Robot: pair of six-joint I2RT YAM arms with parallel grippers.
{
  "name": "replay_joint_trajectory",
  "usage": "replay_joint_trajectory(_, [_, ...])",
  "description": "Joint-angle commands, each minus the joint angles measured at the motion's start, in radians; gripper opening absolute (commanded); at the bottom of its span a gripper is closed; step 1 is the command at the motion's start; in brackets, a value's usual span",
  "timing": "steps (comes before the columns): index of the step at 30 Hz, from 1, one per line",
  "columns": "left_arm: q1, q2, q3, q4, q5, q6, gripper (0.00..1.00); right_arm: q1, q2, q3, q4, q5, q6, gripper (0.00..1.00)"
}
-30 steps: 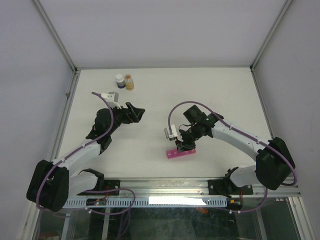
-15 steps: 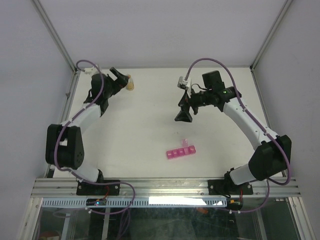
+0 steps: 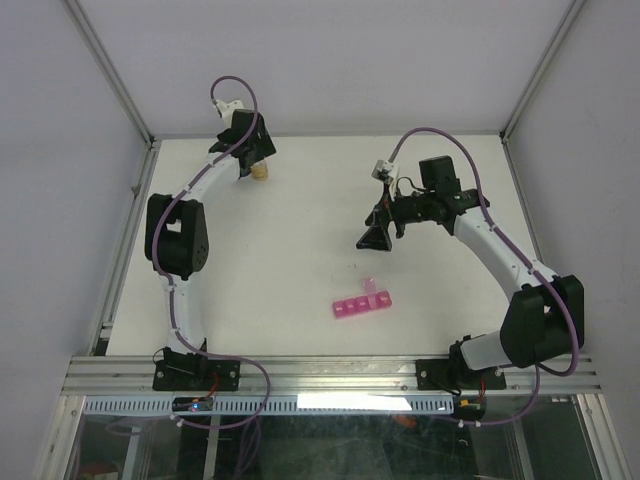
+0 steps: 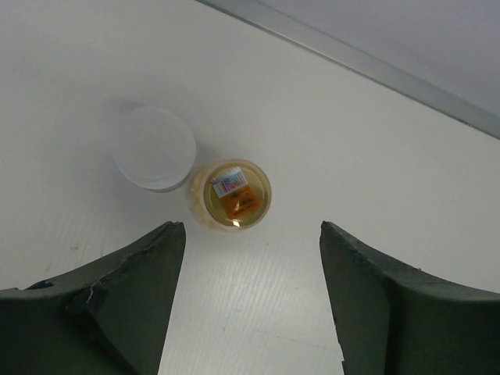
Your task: Sort the pills into containers
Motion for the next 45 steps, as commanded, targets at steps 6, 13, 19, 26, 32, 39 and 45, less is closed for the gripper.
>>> replay_joint_trajectory(6, [-0.023, 0.062, 0.124, -0.085, -0.054, 0.05, 0.7, -0.018, -0.06, 0.0, 0.06, -0.04, 0.029, 0.97])
replay_joint_trajectory(13, [-0.023, 0.14, 0.224, -0.119, -0.058, 0.06, 0.71, -0.026, -0.057, -0.007, 0.066, -0.06, 0.033, 0.97])
replay_joint_trajectory(19, [-0.021, 0.205, 0.291, -0.15, -0.058, 0.07, 0.71, -0.031, -0.056, -0.011, 0.07, -0.066, 0.037, 0.97])
replay_joint_trajectory(26, [-0.02, 0.24, 0.314, -0.157, -0.05, 0.07, 0.68, -0.034, -0.05, -0.013, 0.071, -0.072, 0.037, 0.96])
replay_joint_trajectory(32, [-0.017, 0.257, 0.331, -0.159, -0.017, 0.075, 0.63, -0.035, -0.048, -0.015, 0.073, -0.074, 0.037, 0.96])
replay_joint_trajectory(39, [-0.016, 0.23, 0.33, -0.159, 0.04, 0.093, 0.37, -0.037, -0.049, -0.016, 0.072, -0.085, 0.035, 0.96])
replay_joint_trajectory(45, [-0.027, 0.098, 0.243, -0.152, 0.121, 0.092, 0.16, -0.044, -0.06, -0.021, 0.067, -0.105, 0.015, 0.96])
